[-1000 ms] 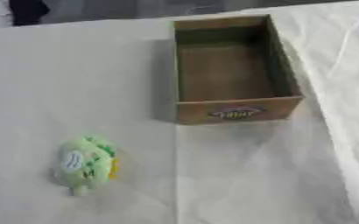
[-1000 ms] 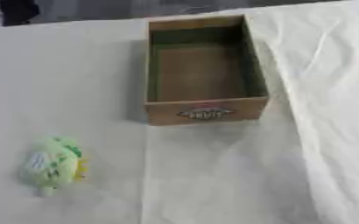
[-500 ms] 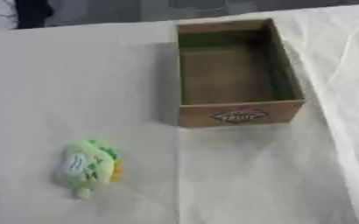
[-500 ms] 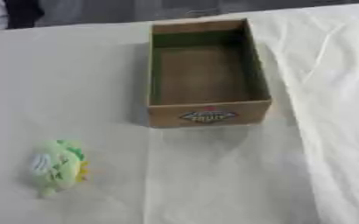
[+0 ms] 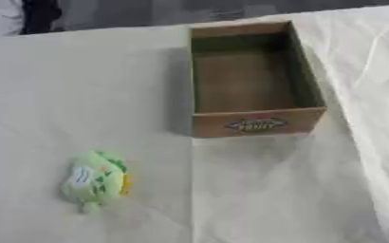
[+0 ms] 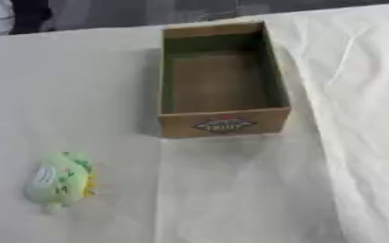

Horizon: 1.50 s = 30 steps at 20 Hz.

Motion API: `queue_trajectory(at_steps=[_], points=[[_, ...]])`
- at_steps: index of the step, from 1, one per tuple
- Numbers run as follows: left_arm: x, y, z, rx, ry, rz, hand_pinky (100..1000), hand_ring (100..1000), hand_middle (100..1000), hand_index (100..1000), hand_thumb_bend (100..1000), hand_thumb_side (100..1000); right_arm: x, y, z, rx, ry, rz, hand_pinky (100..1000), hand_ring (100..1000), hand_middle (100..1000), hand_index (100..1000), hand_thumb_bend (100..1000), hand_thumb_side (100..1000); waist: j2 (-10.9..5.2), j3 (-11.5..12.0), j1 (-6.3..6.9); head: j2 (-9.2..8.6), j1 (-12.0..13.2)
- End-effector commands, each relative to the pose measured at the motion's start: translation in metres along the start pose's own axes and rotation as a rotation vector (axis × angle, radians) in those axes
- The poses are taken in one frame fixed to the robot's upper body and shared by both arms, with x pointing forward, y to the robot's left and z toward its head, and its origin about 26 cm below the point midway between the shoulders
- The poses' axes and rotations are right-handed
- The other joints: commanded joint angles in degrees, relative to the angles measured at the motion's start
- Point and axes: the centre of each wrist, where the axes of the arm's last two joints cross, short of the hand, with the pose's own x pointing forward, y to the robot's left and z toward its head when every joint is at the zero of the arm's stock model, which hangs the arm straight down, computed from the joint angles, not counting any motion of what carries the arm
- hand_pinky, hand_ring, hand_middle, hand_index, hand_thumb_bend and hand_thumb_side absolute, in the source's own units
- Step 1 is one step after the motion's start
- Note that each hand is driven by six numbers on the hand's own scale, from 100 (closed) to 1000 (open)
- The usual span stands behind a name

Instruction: Pick up objects on the table and place them in the box.

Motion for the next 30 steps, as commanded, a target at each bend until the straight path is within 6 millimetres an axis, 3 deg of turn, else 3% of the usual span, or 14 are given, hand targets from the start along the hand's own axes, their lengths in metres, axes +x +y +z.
queue_trajectory(at_steps=[1,8,17,21,27,30], points=[[0.009,0.013,-0.016,-0.113,-0.071,-0.118,593,640,662,874,267,1000,0.006,-0.004,-0.009,0.006,-0.044,0.002,796,848,657,774,100,1000,-1.26,-0.03,-0.01,0.5,0.32],[0.017,0.009,-0.024,-0.411,-0.167,-0.3,639,769,765,932,316,1000,0.006,-0.003,-0.01,0.018,-0.05,0.001,796,848,656,773,100,1000,-1.34,-0.23,0.36,0.52,1.97],[0.029,0.014,-0.041,-0.692,-0.276,-0.568,654,779,762,918,373,1000,0.007,-0.001,-0.009,0.028,-0.048,-0.013,796,848,656,774,100,1000,-1.1,-1.03,0.06,1.4,2.97],[0.034,0.012,-0.045,-0.777,-0.333,-0.641,663,786,765,923,453,985,0.008,0.0,-0.009,0.035,-0.051,-0.017,797,848,655,774,100,1000,-0.99,-1.24,0.11,1.2,3.33],[0.036,-0.003,-0.037,-0.982,-0.374,-0.689,701,820,794,942,693,863,0.009,0.002,-0.01,0.044,-0.053,-0.026,797,848,655,774,100,1000,-0.8,-1.5,0.17,0.58,4.04],[0.04,-0.003,-0.043,-1.149,-0.343,-0.705,723,835,799,956,707,827,0.009,0.002,-0.009,0.046,-0.051,-0.027,797,849,654,774,100,1000,-0.79,-1.41,0.16,0.3,4.05]])
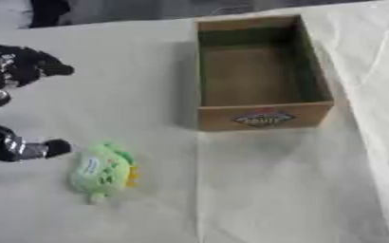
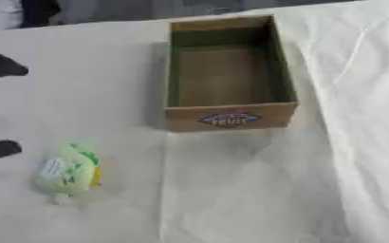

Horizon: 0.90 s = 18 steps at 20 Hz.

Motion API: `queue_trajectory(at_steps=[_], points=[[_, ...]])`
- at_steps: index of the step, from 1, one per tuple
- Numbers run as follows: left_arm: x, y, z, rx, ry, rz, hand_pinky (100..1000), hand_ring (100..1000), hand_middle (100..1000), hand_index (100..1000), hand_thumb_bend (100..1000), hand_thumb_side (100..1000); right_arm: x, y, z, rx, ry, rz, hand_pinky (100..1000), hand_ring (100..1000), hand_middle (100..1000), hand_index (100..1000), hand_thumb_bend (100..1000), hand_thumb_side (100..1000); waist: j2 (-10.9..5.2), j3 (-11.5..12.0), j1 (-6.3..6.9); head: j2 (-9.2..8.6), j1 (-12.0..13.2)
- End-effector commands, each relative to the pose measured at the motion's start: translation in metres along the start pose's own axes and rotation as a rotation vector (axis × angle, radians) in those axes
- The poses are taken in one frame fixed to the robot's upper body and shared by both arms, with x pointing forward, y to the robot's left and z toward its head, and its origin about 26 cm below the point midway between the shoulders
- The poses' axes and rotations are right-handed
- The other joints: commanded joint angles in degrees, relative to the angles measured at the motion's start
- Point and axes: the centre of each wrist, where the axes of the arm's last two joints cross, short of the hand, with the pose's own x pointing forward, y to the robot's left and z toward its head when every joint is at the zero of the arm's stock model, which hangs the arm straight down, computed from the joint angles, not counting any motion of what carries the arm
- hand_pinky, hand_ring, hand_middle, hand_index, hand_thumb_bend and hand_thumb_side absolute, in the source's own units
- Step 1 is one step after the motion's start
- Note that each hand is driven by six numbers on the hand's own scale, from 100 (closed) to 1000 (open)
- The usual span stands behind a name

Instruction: Pick up objects on the table and place them in the box.

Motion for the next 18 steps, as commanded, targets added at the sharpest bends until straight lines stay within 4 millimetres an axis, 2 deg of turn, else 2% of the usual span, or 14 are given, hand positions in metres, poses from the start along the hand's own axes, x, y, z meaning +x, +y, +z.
queue_trajectory(at_steps=[1,3,4,8,13,18], points=[[-0.002,0.014,0.001,-0.138,-0.025,-0.03,730,837,798,966,703,820,0.006,-0.003,-0.008,0.001,-0.033,-0.003,798,849,654,774,100,1000,-0.92,0.09,-0.13,-0.74,0.29],[-0.002,0.015,-0.001,-0.18,-0.041,-0.019,735,840,796,978,696,803,0.006,-0.002,-0.007,0.003,-0.031,-0.005,798,849,653,774,100,1000,-0.91,0.14,-0.15,-1.02,0.52],[-0.001,0.015,-0.002,-0.196,-0.05,-0.011,736,839,795,988,729,776,0.006,-0.002,-0.007,0.005,-0.031,-0.006,798,848,653,773,100,1000,-0.9,0.14,-0.17,-1.17,0.7],[0.005,0.013,-0.008,-0.252,-0.096,0.032,735,842,806,1000,709,732,0.006,-0.001,-0.007,0.006,-0.031,-0.009,798,848,651,773,100,1000,-0.86,-0.04,-0.25,-1.75,1.31],[0.011,0.014,-0.015,-0.285,-0.112,0.067,726,849,857,1000,583,667,0.006,-0.001,-0.007,0.01,-0.028,-0.013,798,847,649,771,100,1000,-0.84,-0.18,-0.23,-2.09,1.61],[0.018,0.012,-0.022,-0.308,-0.124,0.141,716,836,835,1000,586,649,0.006,0.0,-0.006,0.015,-0.025,-0.014,799,848,646,768,100,1000,-0.72,-0.46,-0.14,-2.13,1.86]])
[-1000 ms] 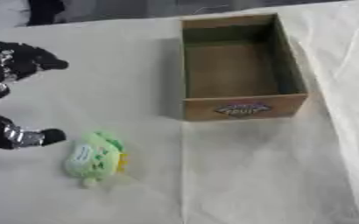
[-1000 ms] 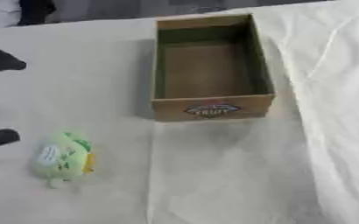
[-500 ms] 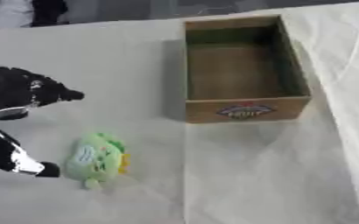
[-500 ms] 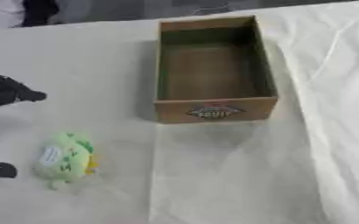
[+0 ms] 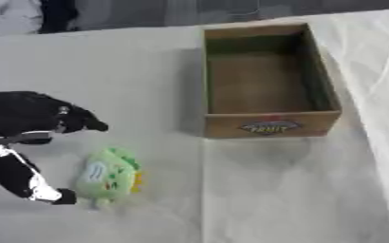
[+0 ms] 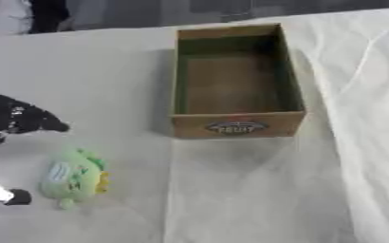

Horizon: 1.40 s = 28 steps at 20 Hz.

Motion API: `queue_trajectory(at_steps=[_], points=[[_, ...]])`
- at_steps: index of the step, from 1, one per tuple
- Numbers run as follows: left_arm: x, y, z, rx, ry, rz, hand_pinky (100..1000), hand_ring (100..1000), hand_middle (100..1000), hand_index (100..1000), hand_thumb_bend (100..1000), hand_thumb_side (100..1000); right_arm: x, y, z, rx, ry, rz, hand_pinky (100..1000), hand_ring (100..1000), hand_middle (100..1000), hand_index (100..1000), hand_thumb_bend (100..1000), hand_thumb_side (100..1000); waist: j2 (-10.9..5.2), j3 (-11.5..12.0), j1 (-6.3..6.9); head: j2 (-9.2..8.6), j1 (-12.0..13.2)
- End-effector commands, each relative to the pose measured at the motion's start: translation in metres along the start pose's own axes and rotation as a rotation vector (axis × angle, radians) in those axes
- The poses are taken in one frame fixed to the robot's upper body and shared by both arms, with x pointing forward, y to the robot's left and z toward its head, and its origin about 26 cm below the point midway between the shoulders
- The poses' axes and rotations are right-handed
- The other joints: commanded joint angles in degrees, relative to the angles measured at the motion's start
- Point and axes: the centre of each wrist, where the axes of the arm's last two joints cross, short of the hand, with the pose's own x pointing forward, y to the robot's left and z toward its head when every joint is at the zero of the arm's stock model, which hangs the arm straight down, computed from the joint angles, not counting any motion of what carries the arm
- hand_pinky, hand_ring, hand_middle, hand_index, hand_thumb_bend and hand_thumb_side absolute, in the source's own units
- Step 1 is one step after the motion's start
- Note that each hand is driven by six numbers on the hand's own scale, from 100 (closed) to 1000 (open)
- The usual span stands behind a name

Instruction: Pick up objects on the table and place them in the box.

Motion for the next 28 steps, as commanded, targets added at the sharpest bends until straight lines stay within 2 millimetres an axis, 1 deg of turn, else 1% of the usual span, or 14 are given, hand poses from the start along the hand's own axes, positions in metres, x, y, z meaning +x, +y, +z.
queue_trajectory(at_steps=[1,7,12,17,21,24,28], points=[[0.003,0.008,0.001,-0.001,-0.005,0.015,715,835,828,996,590,651,0.005,-0.002,-0.006,0.0,-0.027,-0.005,799,848,645,767,100,1000,-0.8,-0.1,-0.05,-0.62,0.33],[0.01,0.012,-0.007,-0.003,-0.003,0.051,716,861,841,967,616,655,0.005,-0.001,-0.005,0.004,-0.026,-0.007,799,848,643,767,100,1000,-0.51,-0.41,0.05,-0.67,0.57],[0.014,0.013,-0.013,-0.041,-0.005,0.08,717,870,869,992,610,625,0.005,-0.001,-0.006,0.004,-0.027,-0.008,800,848,641,766,100,1000,-0.19,-0.72,0.12,-0.87,0.77],[0.014,0.013,-0.014,-0.077,0.031,0.075,714,870,853,994,574,598,0.006,-0.001,-0.005,0.004,-0.027,-0.011,800,847,639,764,100,1000,0.03,-0.82,0.19,-1.07,0.91],[0.013,0.008,-0.018,-0.105,0.042,0.078,707,864,842,973,548,582,0.006,-0.001,-0.005,0.003,-0.027,-0.012,800,847,638,763,100,1000,0.19,-0.97,0.18,-1.2,1.05],[0.012,0.004,-0.022,-0.126,0.047,0.078,705,863,837,967,493,570,0.006,0.0,-0.006,0.003,-0.028,-0.014,800,846,637,763,100,1000,0.28,-0.97,0.19,-1.25,1.13],[0.008,-0.002,-0.025,-0.151,0.066,0.076,703,864,841,965,465,567,0.006,0.0,-0.006,0.0,-0.028,-0.016,800,846,635,762,100,1000,0.35,-1.03,0.21,-1.41,1.2]])
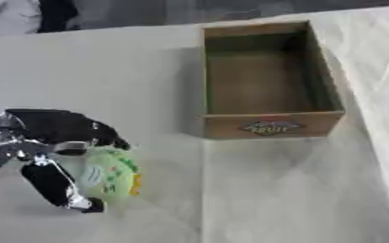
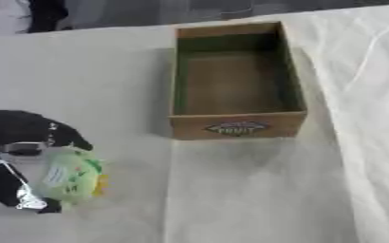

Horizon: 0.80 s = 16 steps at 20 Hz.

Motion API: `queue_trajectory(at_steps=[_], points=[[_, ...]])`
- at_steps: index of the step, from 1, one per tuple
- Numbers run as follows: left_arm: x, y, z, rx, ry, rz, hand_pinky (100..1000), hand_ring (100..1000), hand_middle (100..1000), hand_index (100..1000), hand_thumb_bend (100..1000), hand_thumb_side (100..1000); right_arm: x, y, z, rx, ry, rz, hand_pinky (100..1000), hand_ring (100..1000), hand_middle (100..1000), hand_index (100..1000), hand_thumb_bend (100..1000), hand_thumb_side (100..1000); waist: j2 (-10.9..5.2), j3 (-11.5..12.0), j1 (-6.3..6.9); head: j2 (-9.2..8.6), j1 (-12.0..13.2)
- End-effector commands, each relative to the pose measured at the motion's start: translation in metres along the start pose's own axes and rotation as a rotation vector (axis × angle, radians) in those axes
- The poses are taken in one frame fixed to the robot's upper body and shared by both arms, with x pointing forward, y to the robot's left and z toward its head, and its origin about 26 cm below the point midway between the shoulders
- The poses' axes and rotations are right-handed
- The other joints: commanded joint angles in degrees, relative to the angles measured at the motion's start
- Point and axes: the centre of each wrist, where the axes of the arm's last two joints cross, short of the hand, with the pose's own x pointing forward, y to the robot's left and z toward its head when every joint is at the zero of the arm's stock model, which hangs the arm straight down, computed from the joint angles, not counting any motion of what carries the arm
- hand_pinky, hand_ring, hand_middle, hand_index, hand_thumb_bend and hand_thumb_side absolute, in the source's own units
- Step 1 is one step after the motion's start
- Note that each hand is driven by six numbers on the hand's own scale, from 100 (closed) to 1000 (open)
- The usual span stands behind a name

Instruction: Pick up objects on the table and place them in the box.

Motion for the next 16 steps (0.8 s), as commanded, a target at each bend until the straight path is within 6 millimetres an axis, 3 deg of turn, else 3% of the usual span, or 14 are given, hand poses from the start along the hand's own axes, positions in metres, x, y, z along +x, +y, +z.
queue_trajectory(at_steps=[1,11,16], points=[[-0.006,0.001,0.002,-0.014,0.035,-0.021,702,863,843,966,465,565,0.005,-0.002,-0.006,-0.006,-0.03,-0.008,800,845,635,762,100,1000,-0.93,-0.05,-0.1,-0.57,0.21],[-0.017,-0.013,-0.013,-0.095,0.062,-0.042,728,891,890,984,450,548,0.005,-0.002,-0.006,-0.011,-0.03,-0.016,800,841,630,757,100,1000,-0.86,-0.28,-0.17,-0.97,0.48],[-0.02,-0.017,-0.017,-0.119,0.081,-0.089,740,908,909,991,393,559,0.005,-0.002,-0.006,-0.012,-0.029,-0.019,800,838,624,755,100,1000,-0.87,-0.28,-0.16,-0.99,0.56]])
